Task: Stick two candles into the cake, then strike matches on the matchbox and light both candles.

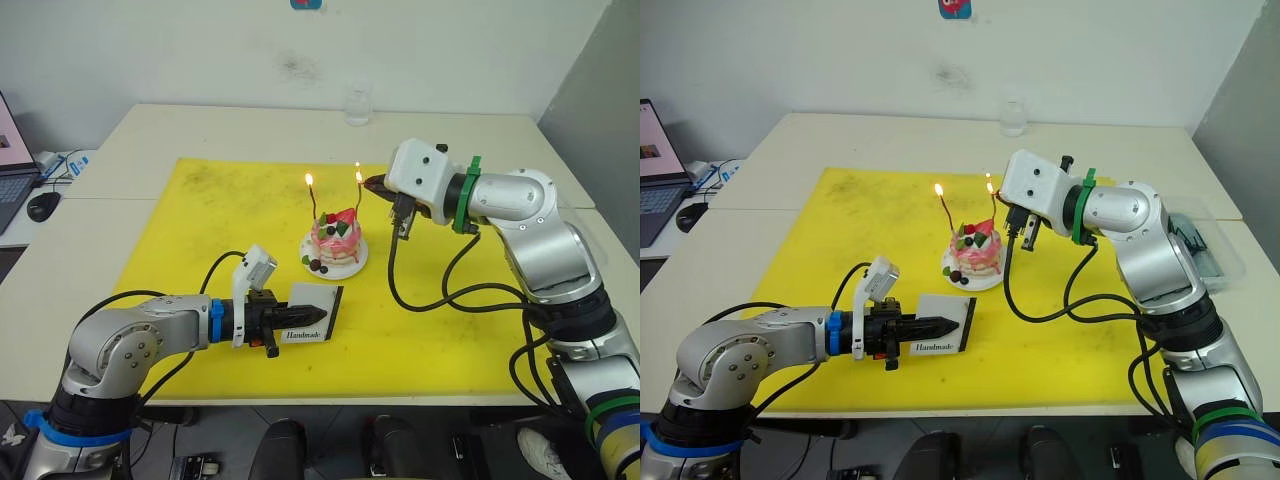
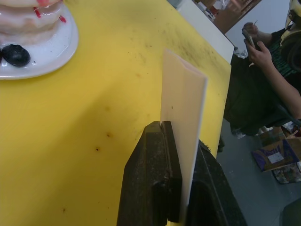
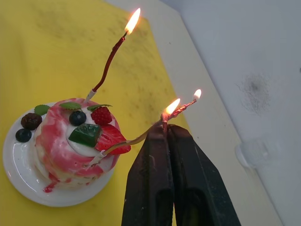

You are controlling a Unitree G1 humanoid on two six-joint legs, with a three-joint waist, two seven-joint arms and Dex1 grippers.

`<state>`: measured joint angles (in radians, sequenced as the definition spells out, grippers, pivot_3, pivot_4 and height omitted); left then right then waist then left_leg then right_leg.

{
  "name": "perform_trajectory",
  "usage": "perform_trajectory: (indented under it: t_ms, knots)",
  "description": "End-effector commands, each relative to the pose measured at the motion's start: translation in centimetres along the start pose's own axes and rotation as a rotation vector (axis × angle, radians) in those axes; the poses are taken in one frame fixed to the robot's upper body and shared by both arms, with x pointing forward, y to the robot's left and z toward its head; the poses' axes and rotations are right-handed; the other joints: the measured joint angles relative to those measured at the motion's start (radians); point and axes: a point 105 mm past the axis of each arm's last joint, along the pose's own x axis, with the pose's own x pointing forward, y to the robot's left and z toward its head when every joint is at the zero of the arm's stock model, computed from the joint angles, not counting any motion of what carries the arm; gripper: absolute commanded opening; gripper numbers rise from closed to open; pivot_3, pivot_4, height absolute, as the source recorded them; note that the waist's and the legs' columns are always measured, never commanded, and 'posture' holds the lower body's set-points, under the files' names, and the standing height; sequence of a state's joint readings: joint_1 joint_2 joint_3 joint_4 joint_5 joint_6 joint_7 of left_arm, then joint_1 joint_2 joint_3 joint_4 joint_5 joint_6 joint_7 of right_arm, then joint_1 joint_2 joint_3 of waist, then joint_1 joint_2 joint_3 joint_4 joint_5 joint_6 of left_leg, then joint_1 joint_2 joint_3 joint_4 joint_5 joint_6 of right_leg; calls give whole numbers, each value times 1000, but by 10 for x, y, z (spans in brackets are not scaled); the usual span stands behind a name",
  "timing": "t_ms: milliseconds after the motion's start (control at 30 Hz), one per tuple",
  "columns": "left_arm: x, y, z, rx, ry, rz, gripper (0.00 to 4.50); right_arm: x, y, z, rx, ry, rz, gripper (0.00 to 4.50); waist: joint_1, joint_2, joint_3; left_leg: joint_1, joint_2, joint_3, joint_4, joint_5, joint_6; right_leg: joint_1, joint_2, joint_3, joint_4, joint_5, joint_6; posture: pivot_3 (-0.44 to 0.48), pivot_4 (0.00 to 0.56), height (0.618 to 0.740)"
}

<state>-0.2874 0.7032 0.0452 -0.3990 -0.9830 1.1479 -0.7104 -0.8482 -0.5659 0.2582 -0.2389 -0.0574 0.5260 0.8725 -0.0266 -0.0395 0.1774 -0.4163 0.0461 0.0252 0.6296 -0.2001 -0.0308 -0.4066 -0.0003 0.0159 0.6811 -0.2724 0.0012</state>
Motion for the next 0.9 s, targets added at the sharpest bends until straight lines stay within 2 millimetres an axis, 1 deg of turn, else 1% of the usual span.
perform_trajectory:
  t_ms: [33,100,200,333,500,567,600,667,733,800,900]
  knots:
    - [1,-6,5,35,-18,-22,0,-9,-6,16,-15,-56,-30,28,0,0,0,0,0,0,0,0,0,0,0,0,0,0,0,0,150,740]
    - [1,-7,5,33,-21,-24,0,-16,-1,18,12,-67,2,28,0,0,0,0,0,0,0,0,0,0,0,0,0,0,0,0,150,740]
    - [3,-9,5,28,-26,-32,0,-30,8,14,59,-50,46,28,3,0,0,-1,0,-1,0,0,0,0,0,-1,-1,0,0,0,150,740]
    - [8,-13,3,16,-30,-53,0,-55,13,-8,121,51,29,28,4,0,0,-1,-1,0,0,0,0,0,-1,0,-1,0,0,0,150,740]
    - [16,-16,3,6,-44,-73,0,-95,1,-54,208,246,-108,28,4,0,0,0,-1,0,0,0,0,0,-1,0,-1,0,0,0,150,740]
    - [22,-19,2,-3,-53,-91,0,-125,-8,-88,325,361,-246,28,4,0,0,0,-1,0,0,0,0,0,-1,0,-1,0,0,0,150,740]
    - [25,-21,1,-8,-57,-99,0,-138,-11,-101,369,405,-307,28,6,0,0,0,-1,0,0,0,0,1,0,0,-1,0,0,0,150,740]
    - [31,-25,0,-16,-64,-110,0,-157,-14,-121,449,453,-400,28,6,0,0,-1,-1,1,0,0,0,1,0,0,-1,0,0,0,150,740]
    - [37,-27,-1,-22,-72,-115,0,-170,-18,-139,534,485,-497,28,4,0,0,0,-1,1,0,0,0,1,0,1,-1,0,0,0,150,740]
    - [41,-27,-1,-27,-82,-114,0,-180,-23,-155,598,506,-589,28,-3,0,0,0,-1,1,0,0,0,1,0,2,-1,0,1,0,150,740]
    - [47,-27,0,-32,-97,-107,0,-185,-27,-171,655,518,-654,28,-5,0,-1,1,-1,1,0,0,0,1,2,1,0,1,1,0,150,740]
